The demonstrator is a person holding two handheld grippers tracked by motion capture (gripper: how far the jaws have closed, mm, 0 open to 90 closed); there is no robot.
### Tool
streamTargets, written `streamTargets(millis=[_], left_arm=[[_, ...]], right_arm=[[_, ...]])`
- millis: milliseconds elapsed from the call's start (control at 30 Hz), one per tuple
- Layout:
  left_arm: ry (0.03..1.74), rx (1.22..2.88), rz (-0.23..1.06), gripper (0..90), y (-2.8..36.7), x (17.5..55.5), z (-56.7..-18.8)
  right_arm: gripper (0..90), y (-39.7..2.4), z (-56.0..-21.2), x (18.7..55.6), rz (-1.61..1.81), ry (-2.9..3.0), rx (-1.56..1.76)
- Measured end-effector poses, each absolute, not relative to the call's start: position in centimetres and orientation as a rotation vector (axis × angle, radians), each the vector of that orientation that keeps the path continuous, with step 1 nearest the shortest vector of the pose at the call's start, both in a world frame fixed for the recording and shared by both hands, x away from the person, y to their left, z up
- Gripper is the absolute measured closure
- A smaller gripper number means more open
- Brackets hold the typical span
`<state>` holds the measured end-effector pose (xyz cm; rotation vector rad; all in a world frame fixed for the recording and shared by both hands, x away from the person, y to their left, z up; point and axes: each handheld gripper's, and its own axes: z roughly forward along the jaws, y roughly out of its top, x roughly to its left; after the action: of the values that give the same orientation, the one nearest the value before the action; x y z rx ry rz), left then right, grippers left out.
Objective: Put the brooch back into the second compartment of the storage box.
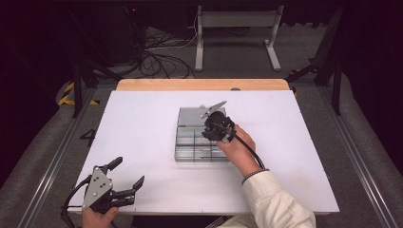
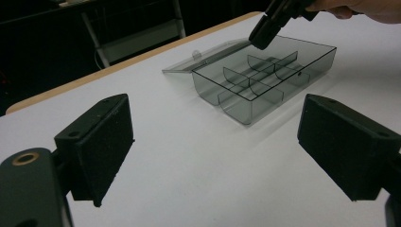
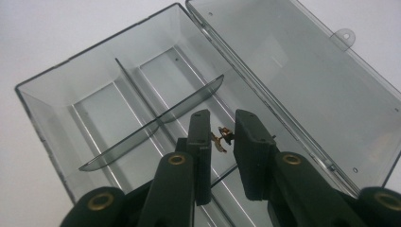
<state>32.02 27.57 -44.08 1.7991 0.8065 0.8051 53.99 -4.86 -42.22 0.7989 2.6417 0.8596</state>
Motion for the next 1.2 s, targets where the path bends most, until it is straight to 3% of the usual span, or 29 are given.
streamTargets(millis=[833,1200], left_arm=[[0.801,1.808,0.809,11.9,27.6,32.0,-44.1],[0.806,1.801,0.801,11.9,27.6,32.0,-44.1]], right_arm=[[76.9,-3.5,-44.4,55.1,0.763,2.673,0.807],[71.6,-3.4,-44.1,54.9,0.774,2.669,0.796]])
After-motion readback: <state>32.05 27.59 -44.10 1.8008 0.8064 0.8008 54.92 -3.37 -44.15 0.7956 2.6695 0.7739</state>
